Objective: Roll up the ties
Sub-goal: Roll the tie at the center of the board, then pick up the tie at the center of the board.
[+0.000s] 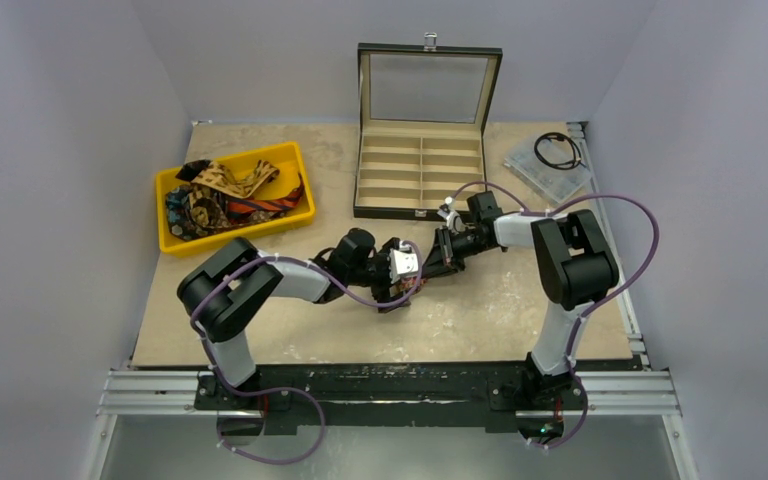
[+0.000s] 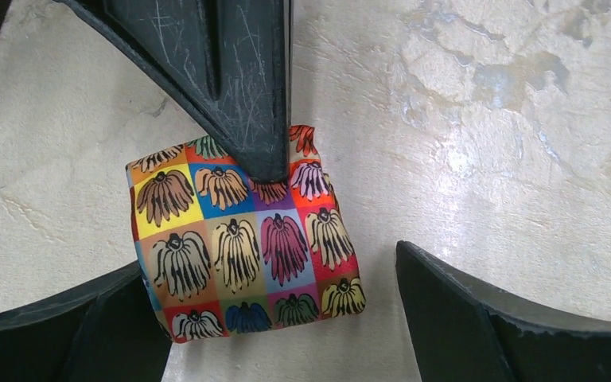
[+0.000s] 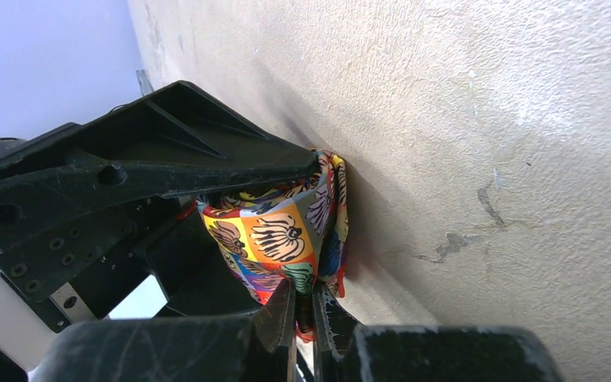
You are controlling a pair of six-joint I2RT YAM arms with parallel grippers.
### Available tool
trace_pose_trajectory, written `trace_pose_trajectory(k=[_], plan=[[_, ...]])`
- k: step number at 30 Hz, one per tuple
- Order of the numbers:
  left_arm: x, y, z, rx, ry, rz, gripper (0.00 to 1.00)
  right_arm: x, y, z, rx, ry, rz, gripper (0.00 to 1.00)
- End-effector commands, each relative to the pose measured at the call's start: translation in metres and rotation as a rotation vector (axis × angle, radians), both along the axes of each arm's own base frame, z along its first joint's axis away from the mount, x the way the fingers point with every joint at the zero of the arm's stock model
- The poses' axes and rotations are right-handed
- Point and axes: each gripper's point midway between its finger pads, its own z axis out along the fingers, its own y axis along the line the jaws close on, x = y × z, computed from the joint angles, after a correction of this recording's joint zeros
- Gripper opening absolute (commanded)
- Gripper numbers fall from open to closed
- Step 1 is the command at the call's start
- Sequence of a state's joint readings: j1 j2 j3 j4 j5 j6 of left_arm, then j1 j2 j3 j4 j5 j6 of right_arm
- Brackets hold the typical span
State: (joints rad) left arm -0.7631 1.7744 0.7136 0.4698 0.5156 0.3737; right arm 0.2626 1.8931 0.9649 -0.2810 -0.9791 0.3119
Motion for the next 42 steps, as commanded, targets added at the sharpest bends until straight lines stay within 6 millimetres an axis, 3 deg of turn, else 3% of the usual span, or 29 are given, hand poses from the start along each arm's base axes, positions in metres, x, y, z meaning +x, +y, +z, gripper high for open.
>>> trace_pose_trajectory(k=[1, 5, 7, 13, 20, 27, 31, 35, 40, 42], plan=[[0.002, -0.010, 0.012, -0.037, 0.024, -0.028, 0.99, 0.010, -0.011, -0.012, -0.099, -0.113, 0.008, 0.00], [0.019, -0.006, -0.009, 0.043, 0.025, 0.046, 0.99, 0.005, -0.013, -0.007, -0.097, -0.139, 0.030, 0.00], [0.024, -0.005, -0.017, 0.076, 0.037, 0.064, 0.95, 0.003, -0.013, -0.005, -0.094, -0.146, 0.035, 0.00], [0.017, -0.005, -0.021, 0.109, 0.043, 0.040, 0.55, 0.004, -0.012, 0.001, -0.077, -0.146, 0.029, 0.00], [-0.006, 0.000, -0.031, 0.117, 0.084, -0.012, 0.20, 0.007, -0.007, 0.001, -0.050, -0.112, 0.026, 0.00], [-0.019, 0.002, -0.043, 0.131, 0.118, -0.031, 0.11, 0.014, 0.000, 0.004, -0.009, -0.096, 0.003, 0.43], [-0.019, 0.002, -0.044, 0.134, 0.118, -0.033, 0.10, 0.016, 0.001, 0.000, -0.007, -0.081, -0.003, 0.46], [-0.019, 0.002, -0.046, 0.137, 0.131, -0.027, 0.08, 0.015, -0.001, -0.003, -0.030, -0.067, 0.000, 0.67], [-0.018, 0.006, -0.050, 0.165, 0.135, -0.012, 0.00, 0.009, -0.015, 0.008, -0.079, -0.085, 0.026, 0.70], [-0.019, 0.009, -0.052, 0.174, 0.141, -0.010, 0.00, 0.010, -0.025, 0.012, -0.111, -0.092, 0.016, 0.76]])
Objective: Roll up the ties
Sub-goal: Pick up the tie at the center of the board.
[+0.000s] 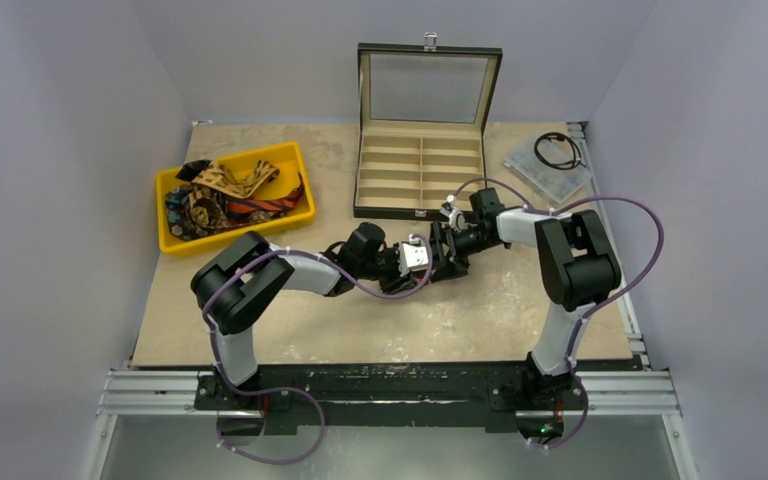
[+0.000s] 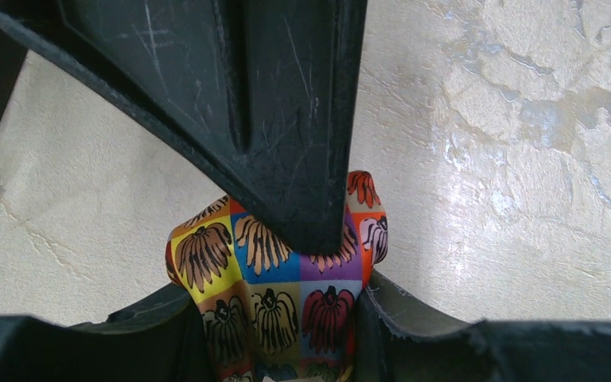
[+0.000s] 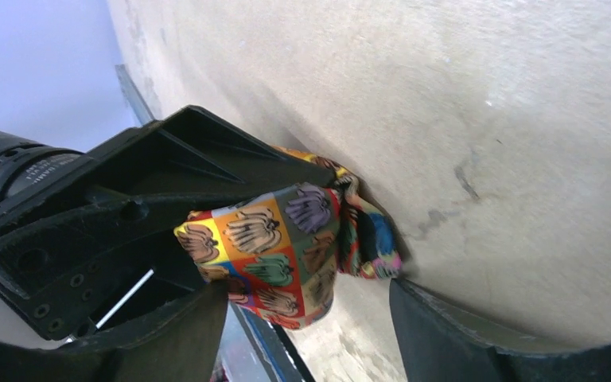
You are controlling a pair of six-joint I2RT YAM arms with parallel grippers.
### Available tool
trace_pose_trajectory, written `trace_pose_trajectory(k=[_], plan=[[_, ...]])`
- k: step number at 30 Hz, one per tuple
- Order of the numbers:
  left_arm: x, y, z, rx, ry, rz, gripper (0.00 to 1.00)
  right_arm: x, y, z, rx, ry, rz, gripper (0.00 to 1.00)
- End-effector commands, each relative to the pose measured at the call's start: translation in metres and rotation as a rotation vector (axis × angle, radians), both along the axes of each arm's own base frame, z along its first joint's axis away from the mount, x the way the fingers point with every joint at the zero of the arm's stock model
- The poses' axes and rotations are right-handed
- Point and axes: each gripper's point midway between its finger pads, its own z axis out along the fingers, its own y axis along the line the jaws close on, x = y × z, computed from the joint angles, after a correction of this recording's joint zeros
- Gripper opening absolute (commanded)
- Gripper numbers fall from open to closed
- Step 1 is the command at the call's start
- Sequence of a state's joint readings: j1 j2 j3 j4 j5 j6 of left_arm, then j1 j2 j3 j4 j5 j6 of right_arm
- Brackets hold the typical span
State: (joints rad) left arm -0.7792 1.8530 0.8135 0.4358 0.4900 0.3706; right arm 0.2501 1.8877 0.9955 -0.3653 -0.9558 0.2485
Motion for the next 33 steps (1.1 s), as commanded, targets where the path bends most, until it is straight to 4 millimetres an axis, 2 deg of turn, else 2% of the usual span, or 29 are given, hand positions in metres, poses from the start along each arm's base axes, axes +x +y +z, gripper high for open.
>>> trace_pose_trajectory(k=[1, 4, 6, 7, 11, 15, 19, 22, 25, 28, 29, 32, 33], plan=[[-0.034, 0.027, -0.048, 0.157, 0.143, -0.015, 0.00, 0.010, -0.022, 0.012, -0.091, -0.084, -0.003, 0.79], [-0.035, 0.028, -0.051, 0.162, 0.154, -0.013, 0.00, 0.009, -0.034, 0.011, -0.124, -0.081, -0.017, 0.86], [-0.035, 0.027, -0.051, 0.159, 0.159, -0.013, 0.00, 0.013, -0.037, 0.004, -0.152, -0.093, -0.035, 0.97], [-0.036, 0.027, -0.051, 0.158, 0.162, -0.016, 0.00, 0.016, -0.036, 0.000, -0.153, -0.089, -0.058, 0.98], [-0.036, 0.026, -0.051, 0.157, 0.169, -0.018, 0.00, 0.024, -0.016, -0.015, -0.107, -0.057, -0.098, 0.98], [-0.035, 0.027, -0.049, 0.160, 0.161, -0.017, 0.00, 0.019, 0.007, -0.014, -0.040, -0.041, -0.052, 0.98], [-0.035, 0.029, -0.050, 0.161, 0.163, -0.014, 0.00, 0.017, 0.016, -0.004, 0.023, -0.040, -0.046, 0.85], [-0.034, 0.028, -0.050, 0.160, 0.163, -0.016, 0.00, 0.013, 0.016, 0.006, 0.049, -0.059, -0.031, 0.62], [-0.033, 0.027, -0.049, 0.157, 0.161, -0.014, 0.00, 0.012, 0.016, 0.014, 0.063, -0.078, -0.027, 0.46], [-0.032, 0.026, -0.049, 0.157, 0.162, -0.013, 0.00, 0.008, 0.017, 0.017, 0.073, -0.076, -0.016, 0.38], [-0.032, 0.026, -0.050, 0.158, 0.162, -0.012, 0.00, 0.006, 0.016, 0.017, 0.074, -0.073, -0.010, 0.39], [-0.032, 0.027, -0.050, 0.156, 0.172, -0.007, 0.00, -0.001, 0.014, 0.015, 0.070, -0.048, 0.013, 0.64], [-0.032, 0.028, -0.050, 0.156, 0.174, -0.006, 0.00, -0.002, 0.014, 0.015, 0.072, -0.050, 0.019, 0.65]])
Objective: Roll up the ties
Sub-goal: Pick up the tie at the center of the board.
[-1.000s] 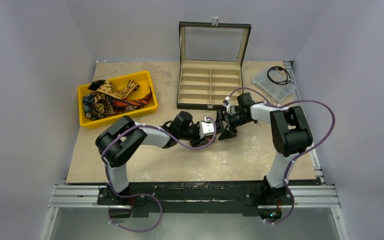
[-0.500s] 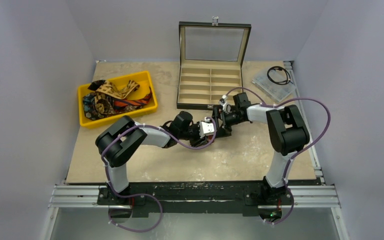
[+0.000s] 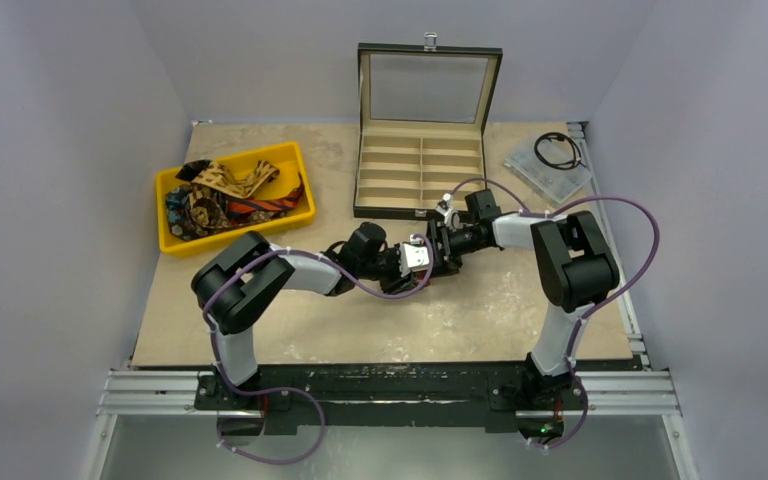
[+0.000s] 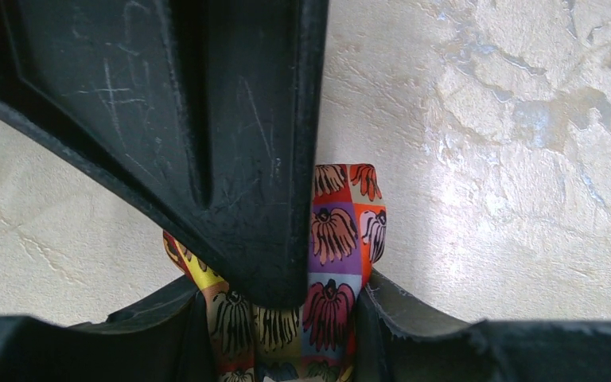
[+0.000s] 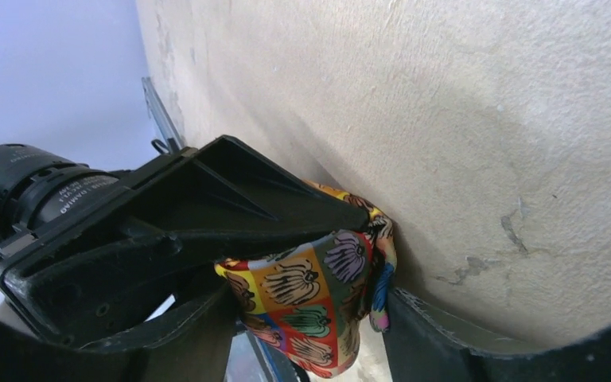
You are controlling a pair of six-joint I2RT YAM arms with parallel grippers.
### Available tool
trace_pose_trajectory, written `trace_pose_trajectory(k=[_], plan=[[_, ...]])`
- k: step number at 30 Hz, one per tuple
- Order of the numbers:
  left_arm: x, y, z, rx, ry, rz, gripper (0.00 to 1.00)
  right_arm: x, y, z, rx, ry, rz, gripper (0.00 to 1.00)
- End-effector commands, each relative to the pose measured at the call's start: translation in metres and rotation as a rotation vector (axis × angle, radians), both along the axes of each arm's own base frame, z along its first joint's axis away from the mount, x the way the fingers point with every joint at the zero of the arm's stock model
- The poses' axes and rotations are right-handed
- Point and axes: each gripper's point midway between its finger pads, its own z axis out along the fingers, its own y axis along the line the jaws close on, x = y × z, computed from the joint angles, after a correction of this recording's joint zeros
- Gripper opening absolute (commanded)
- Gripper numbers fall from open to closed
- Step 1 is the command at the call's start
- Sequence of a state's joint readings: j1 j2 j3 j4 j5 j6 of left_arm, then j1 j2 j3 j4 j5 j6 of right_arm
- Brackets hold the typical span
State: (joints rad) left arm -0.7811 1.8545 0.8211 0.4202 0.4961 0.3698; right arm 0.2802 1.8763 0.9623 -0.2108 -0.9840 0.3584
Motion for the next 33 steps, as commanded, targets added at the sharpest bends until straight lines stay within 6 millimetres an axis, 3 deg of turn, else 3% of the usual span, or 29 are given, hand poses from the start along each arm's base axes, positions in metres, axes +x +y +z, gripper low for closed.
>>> trace_pose_trajectory(k=[1, 5, 8, 9, 12, 16, 18, 19, 21, 24, 26, 30, 32, 33], plan=[[-0.030, 0.029, -0.050, 0.153, 0.167, 0.002, 0.00, -0.009, -0.003, 0.009, 0.017, -0.026, 0.041, 0.61], [-0.030, 0.031, -0.050, 0.152, 0.171, 0.004, 0.00, -0.009, -0.003, 0.009, 0.025, -0.036, 0.040, 0.34], [-0.030, 0.030, -0.049, 0.146, 0.175, 0.003, 0.00, -0.004, -0.002, 0.008, 0.017, -0.048, 0.035, 0.00], [-0.030, 0.029, -0.048, 0.142, 0.175, 0.004, 0.04, -0.003, -0.003, 0.007, 0.011, -0.049, 0.035, 0.00], [-0.025, 0.027, -0.038, 0.096, 0.166, 0.020, 0.33, -0.003, -0.005, 0.003, -0.013, -0.051, 0.039, 0.00], [-0.012, 0.021, -0.015, 0.017, 0.105, 0.061, 0.59, -0.006, -0.008, -0.001, -0.031, -0.055, 0.045, 0.00], [-0.004, 0.017, -0.006, -0.011, 0.075, 0.076, 0.78, -0.007, -0.008, -0.002, -0.032, -0.058, 0.046, 0.00], [-0.002, 0.015, -0.002, -0.022, 0.063, 0.078, 0.91, -0.007, -0.009, -0.001, -0.032, -0.061, 0.045, 0.00], [0.002, 0.012, -0.001, -0.026, 0.050, 0.072, 0.99, -0.007, -0.008, -0.001, -0.029, -0.064, 0.047, 0.00], [0.002, 0.009, -0.009, 0.001, 0.053, 0.047, 0.98, -0.007, -0.007, 0.003, -0.018, -0.068, 0.049, 0.00], [0.000, 0.010, -0.018, 0.034, 0.067, 0.029, 0.88, -0.008, -0.006, 0.007, -0.006, -0.072, 0.052, 0.00], [-0.009, 0.015, -0.021, 0.070, 0.085, 0.001, 0.50, -0.010, -0.004, 0.018, 0.024, -0.073, 0.063, 0.00], [-0.013, 0.017, -0.016, 0.061, 0.078, -0.011, 0.30, -0.011, -0.004, 0.023, 0.031, -0.078, 0.066, 0.00], [-0.015, 0.017, -0.011, 0.053, 0.073, -0.018, 0.24, -0.010, -0.004, 0.024, 0.032, -0.083, 0.066, 0.00]])
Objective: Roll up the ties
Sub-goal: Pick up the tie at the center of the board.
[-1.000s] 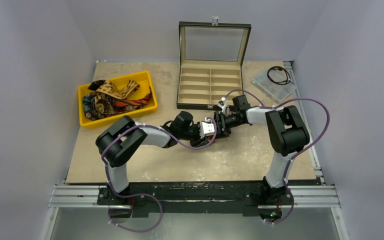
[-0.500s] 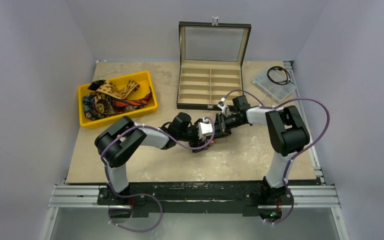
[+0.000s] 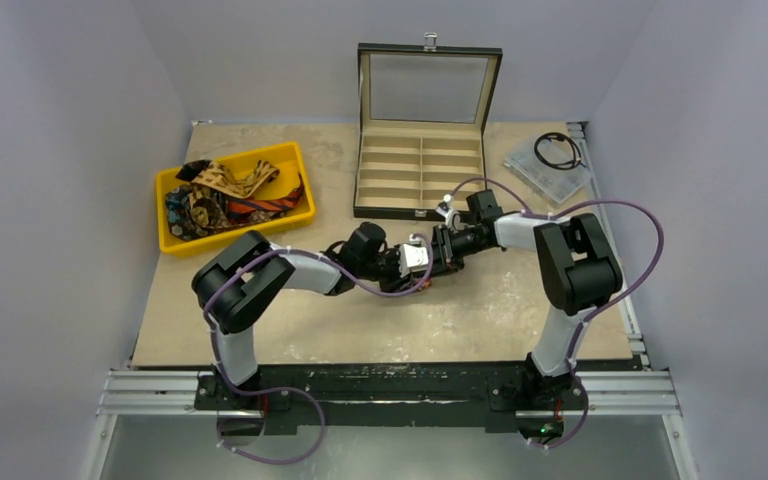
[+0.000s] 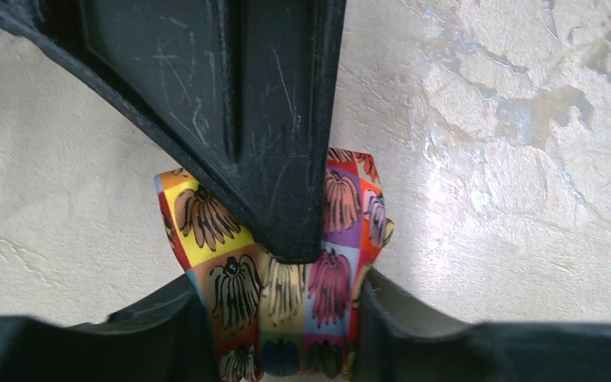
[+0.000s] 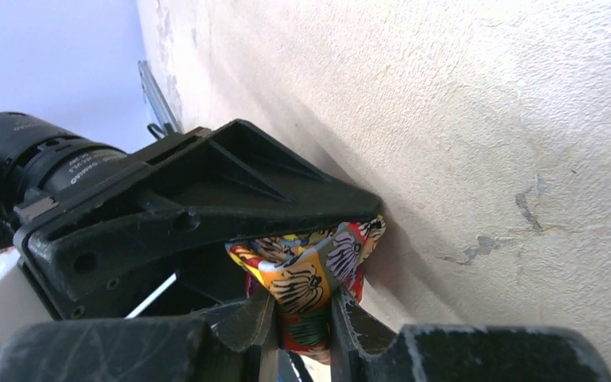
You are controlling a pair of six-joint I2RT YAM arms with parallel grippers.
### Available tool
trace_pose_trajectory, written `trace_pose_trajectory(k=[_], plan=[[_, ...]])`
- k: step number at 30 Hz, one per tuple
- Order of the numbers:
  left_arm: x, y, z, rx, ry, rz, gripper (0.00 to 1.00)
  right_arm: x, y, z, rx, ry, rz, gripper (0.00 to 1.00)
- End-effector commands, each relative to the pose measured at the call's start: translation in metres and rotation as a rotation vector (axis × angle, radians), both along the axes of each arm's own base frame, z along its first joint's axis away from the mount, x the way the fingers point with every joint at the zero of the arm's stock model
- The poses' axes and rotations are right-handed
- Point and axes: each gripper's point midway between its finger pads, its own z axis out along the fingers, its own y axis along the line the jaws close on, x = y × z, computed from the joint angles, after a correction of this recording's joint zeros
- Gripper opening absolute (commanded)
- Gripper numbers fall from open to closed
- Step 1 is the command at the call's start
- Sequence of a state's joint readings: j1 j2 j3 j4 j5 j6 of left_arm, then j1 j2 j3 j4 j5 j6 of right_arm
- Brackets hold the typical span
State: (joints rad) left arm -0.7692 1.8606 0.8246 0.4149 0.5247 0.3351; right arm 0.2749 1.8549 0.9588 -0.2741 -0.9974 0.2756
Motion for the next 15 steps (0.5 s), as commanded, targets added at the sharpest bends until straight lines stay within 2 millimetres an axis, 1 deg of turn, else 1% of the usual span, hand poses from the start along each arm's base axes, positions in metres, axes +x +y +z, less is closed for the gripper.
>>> trace_pose_trajectory(k=[1, 2, 4, 5, 6, 7, 9, 11, 13, 15], plan=[[-0.015, 0.016, -0.005, 0.053, 0.022, -0.031, 0.22, -0.001, 0.001, 0.023, 0.032, -0.060, 0.025, 0.00], [-0.017, 0.014, 0.001, 0.038, 0.022, -0.035, 0.26, -0.001, 0.001, 0.025, 0.031, -0.065, 0.025, 0.00], [-0.020, 0.011, 0.017, 0.001, 0.026, -0.042, 0.53, 0.001, 0.001, 0.029, 0.027, -0.077, 0.025, 0.00], [-0.021, 0.010, 0.027, -0.021, 0.034, -0.036, 0.69, 0.002, 0.000, 0.031, 0.023, -0.085, 0.025, 0.00], [-0.022, 0.009, 0.036, -0.037, 0.039, -0.031, 0.87, 0.004, -0.001, 0.033, 0.019, -0.097, 0.026, 0.00], [-0.024, 0.009, 0.046, -0.050, 0.047, -0.032, 0.96, 0.005, -0.003, 0.035, 0.013, -0.107, 0.030, 0.00], [-0.027, 0.014, 0.062, -0.063, 0.080, -0.020, 1.00, 0.007, -0.008, 0.039, -0.008, -0.138, 0.047, 0.00], [-0.030, 0.025, 0.077, -0.096, 0.140, -0.008, 1.00, 0.009, -0.014, 0.044, -0.039, -0.178, 0.077, 0.00], [-0.039, 0.041, 0.090, -0.117, 0.196, -0.018, 1.00, 0.013, -0.022, 0.050, -0.074, -0.236, 0.116, 0.00], [-0.043, 0.056, 0.103, -0.129, 0.202, -0.009, 1.00, 0.018, -0.032, 0.057, -0.117, -0.301, 0.155, 0.00]])
